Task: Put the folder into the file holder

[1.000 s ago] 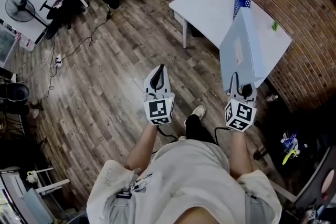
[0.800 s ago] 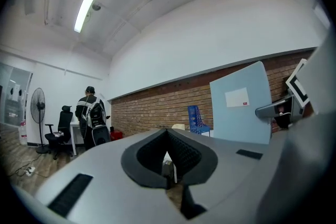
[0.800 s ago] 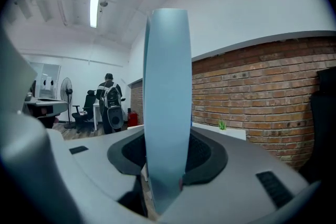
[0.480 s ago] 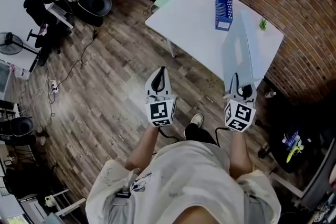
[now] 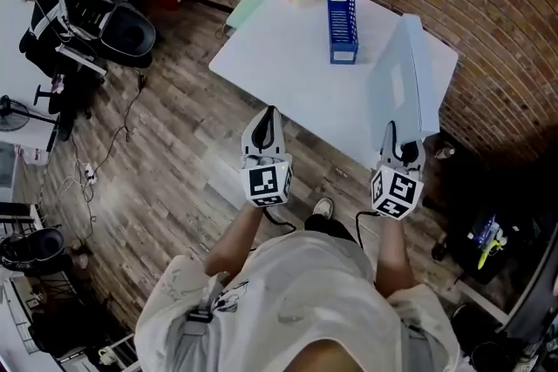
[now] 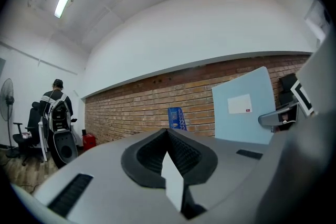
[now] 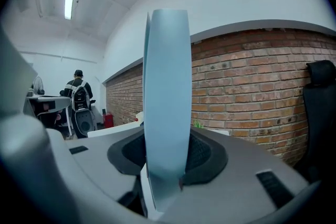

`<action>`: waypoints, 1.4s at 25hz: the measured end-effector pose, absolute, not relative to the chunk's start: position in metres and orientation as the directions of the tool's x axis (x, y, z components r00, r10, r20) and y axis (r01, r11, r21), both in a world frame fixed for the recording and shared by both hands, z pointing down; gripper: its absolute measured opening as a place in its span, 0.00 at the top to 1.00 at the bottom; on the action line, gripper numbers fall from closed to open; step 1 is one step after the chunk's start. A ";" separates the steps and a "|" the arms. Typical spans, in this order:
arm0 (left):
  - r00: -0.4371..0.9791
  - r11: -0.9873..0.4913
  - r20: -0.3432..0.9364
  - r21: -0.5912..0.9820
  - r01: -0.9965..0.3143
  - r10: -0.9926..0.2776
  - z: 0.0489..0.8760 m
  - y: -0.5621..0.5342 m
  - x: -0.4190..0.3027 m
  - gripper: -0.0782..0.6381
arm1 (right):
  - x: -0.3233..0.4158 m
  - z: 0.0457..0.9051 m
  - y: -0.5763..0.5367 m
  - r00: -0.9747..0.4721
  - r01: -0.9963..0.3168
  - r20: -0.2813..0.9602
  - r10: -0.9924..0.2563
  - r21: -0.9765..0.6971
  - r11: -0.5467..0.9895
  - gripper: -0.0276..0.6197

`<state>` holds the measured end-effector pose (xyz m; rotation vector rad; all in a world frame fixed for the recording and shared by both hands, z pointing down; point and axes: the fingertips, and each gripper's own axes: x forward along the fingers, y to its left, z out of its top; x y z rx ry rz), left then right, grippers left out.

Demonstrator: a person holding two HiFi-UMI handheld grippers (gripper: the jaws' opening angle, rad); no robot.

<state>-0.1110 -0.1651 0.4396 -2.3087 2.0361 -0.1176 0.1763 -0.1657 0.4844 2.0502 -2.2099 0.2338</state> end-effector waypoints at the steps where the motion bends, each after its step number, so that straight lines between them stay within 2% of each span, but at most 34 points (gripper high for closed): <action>1: 0.130 -0.131 0.017 -0.099 -0.986 -0.991 0.440 -0.173 -0.108 0.87 | 0.179 0.486 -0.171 -0.073 -0.997 0.191 -0.979 -0.037 0.067 0.69; 16: 0.147 -0.146 0.000 -0.082 -0.986 -0.989 0.433 -0.240 -0.102 0.87 | 0.169 0.481 -0.238 -0.088 -0.996 0.198 -0.976 0.002 0.090 0.69; 35: 0.321 -0.319 -0.049 -0.035 -0.947 -0.946 0.441 -0.403 -0.111 0.87 | 0.149 0.465 -0.375 0.001 -0.995 0.141 -0.990 0.095 0.012 0.69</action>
